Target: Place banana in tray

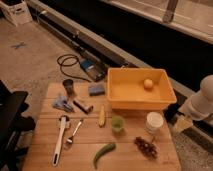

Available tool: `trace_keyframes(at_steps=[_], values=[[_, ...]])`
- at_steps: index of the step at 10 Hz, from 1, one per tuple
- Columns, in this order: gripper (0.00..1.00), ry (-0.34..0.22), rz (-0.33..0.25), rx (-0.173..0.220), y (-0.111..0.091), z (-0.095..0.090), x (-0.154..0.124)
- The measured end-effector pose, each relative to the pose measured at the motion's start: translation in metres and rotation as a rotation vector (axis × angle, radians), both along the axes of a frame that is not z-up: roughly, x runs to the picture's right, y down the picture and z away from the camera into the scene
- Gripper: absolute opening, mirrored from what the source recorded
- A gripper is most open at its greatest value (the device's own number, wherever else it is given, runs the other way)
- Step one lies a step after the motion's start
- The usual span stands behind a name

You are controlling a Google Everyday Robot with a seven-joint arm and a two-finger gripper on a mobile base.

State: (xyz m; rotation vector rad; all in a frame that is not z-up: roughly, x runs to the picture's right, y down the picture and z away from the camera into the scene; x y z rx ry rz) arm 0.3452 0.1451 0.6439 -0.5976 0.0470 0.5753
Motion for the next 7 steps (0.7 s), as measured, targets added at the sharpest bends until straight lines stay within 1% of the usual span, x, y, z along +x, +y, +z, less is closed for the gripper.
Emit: trace_keyframes(at_steps=[2, 3, 5, 6, 7], values=[[0.67, 0.001, -0.001, 0.0, 0.0, 0.0, 0.0], [0.67, 0.001, -0.002, 0.006, -0.001, 0.0, 0.001], [0.67, -0.025, -0.038, 0.042, -0.018, -0.003, -0.008], [0.67, -0.043, -0.068, 0.064, -0.03, -0.004, -0.022], [0.67, -0.067, -0.104, 0.09, -0.044, -0.007, -0.041]])
